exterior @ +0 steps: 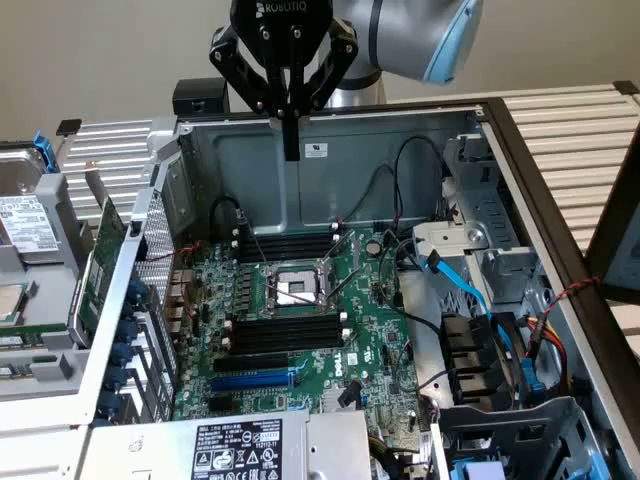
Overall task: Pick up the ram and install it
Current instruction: 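Reach for the ram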
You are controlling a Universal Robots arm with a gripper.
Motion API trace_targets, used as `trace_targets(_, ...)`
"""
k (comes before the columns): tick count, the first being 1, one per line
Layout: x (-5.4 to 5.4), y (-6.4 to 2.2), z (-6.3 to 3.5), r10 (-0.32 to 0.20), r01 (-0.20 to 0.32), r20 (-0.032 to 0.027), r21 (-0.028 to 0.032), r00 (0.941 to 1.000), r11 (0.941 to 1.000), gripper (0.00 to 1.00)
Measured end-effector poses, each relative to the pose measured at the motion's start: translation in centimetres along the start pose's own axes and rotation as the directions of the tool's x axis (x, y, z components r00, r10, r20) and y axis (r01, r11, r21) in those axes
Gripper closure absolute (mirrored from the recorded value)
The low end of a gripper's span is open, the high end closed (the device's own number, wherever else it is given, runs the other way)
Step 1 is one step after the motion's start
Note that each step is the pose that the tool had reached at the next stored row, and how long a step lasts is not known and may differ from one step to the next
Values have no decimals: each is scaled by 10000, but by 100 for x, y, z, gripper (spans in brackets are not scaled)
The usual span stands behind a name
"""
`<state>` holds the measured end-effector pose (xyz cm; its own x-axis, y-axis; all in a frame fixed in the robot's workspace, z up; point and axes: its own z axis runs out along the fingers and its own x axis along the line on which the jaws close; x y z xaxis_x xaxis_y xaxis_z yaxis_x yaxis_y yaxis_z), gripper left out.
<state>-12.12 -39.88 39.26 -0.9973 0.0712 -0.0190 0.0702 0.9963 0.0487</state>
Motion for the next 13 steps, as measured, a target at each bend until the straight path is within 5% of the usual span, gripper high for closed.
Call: trace_targets(13,23,-1,0,0,0,-1,0,10000,10000,90)
